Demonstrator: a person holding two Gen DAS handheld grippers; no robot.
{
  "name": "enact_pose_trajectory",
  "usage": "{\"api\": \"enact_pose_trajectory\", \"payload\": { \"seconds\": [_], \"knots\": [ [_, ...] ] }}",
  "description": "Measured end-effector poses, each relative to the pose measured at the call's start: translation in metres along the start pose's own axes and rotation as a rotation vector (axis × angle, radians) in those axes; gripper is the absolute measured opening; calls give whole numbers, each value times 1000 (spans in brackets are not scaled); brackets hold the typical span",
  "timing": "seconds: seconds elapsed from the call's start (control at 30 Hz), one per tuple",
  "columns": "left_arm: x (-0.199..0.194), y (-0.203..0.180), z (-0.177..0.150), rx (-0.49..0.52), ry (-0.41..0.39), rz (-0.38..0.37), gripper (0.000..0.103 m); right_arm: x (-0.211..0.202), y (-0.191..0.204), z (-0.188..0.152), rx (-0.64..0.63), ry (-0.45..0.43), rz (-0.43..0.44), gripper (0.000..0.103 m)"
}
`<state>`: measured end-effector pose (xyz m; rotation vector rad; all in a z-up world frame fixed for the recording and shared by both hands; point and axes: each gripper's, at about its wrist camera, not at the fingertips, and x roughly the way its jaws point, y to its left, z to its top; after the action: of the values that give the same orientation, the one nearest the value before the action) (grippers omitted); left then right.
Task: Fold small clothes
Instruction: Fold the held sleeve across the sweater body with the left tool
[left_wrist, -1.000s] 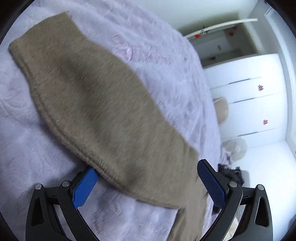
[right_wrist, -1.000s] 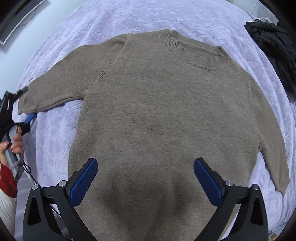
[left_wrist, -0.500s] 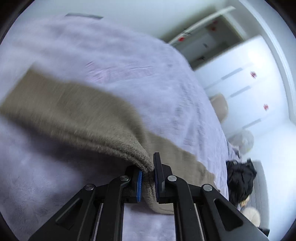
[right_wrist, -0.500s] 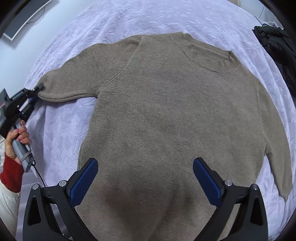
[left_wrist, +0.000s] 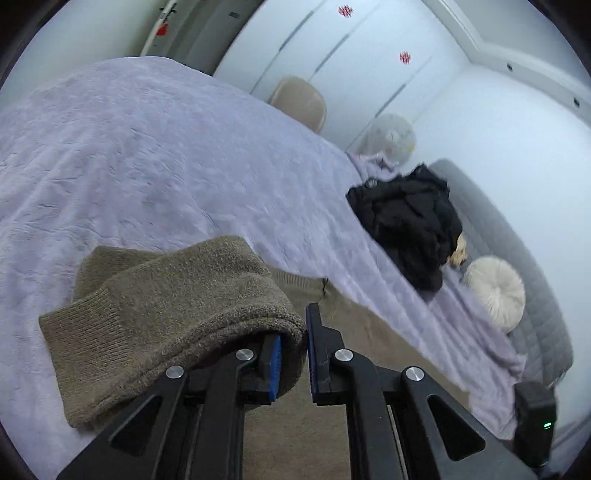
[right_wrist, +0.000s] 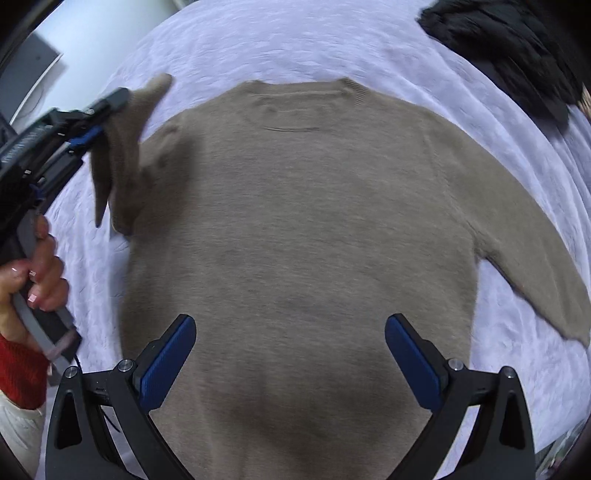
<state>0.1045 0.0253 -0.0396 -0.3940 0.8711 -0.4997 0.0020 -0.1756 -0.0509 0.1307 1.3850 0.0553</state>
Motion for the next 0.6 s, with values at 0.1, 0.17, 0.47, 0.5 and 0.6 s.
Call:
{"api": "enact_pose_trajectory", "payload": {
  "seconds": [0.1, 0.17, 0.47, 0.5, 0.6],
  "knots": [
    [40, -25, -26, 124, 103, 174, 57, 5, -28, -7, 55, 9, -6, 102],
    [54, -31, -44, 170, 142, 279, 84, 10, -39, -11, 69, 20, -10, 102],
    [-8, 2, -60, 98, 125, 315, 84, 0, -29, 23, -69, -66, -46, 102],
    [-20, 11, -60, 81, 117, 331, 85, -1, -19, 34, -117, -86, -44, 102],
    [-45, 51, -61, -7, 119, 398, 85, 3, 34, 60, -329, -144, -41, 102]
  ]
}}
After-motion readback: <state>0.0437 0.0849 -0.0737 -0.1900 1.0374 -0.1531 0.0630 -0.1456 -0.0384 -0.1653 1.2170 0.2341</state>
